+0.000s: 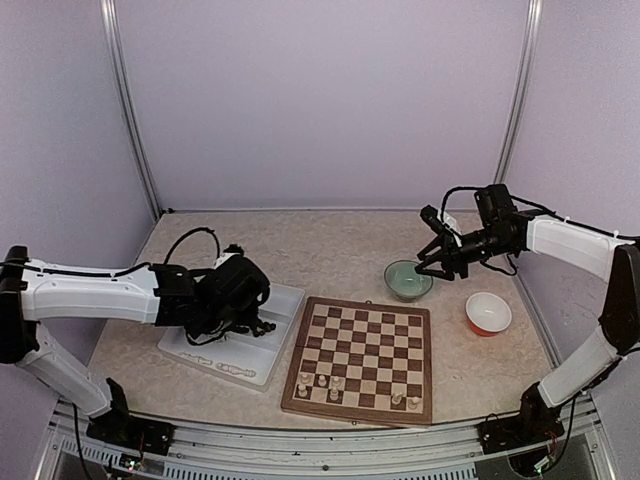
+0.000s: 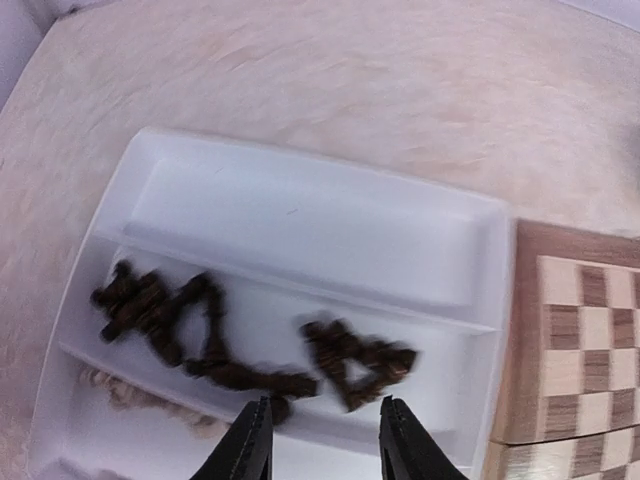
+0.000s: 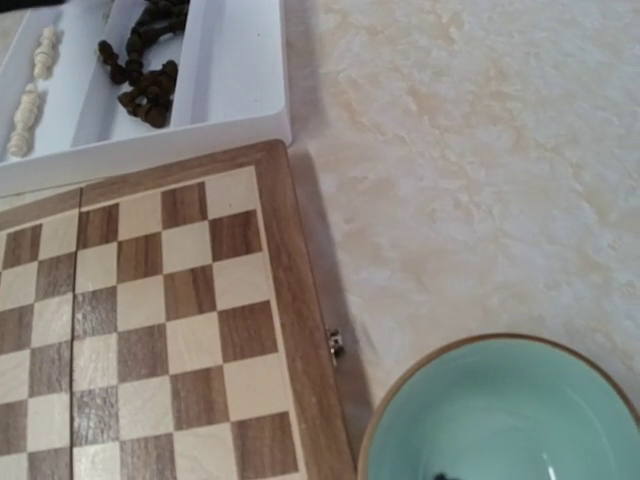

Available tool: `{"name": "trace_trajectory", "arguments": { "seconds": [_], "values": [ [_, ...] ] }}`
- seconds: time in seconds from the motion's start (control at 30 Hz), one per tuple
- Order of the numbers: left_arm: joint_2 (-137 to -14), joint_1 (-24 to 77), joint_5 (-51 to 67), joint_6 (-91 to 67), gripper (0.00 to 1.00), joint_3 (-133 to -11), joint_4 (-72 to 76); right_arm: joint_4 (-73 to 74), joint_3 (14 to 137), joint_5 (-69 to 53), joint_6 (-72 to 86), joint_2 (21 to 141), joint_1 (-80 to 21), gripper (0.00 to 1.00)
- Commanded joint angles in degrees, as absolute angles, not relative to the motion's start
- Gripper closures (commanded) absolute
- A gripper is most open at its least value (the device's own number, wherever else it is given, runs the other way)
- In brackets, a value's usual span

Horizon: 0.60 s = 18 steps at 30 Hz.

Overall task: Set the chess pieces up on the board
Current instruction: Pick up the chess pile from the storage box.

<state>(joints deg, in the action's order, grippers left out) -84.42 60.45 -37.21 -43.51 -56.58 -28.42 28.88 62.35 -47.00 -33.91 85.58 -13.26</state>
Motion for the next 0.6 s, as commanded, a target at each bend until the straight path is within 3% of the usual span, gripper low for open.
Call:
{"name": "trace_trajectory", "arguments": {
  "seconds": [0.0,0.2,0.5,0.57],
  "values": [
    [-70.99,53.81,-33.55,-58.40,0.63,-43.43,-25.98,29.45,62.65,-47.12,-35.36,82.92,-13.36,0.53],
    [-63.86,43.09,-22.22,-60.03,0.64,-34.01,-18.73,29.76,62.75,-47.76,-35.59,82.47,-14.19,0.53],
    [-70.25,35.97,-15.86,-61.60,0.64,-32.65,-13.81,29.93,62.17,-47.16,-36.21,81.37,-15.81,0.53],
    [-71.56,35.74,-16.08,-62.55,0.68,-32.06,-12.98,29.95,61.93,-46.66,-36.52,81.14,-16.03,0.53]
  ]
}}
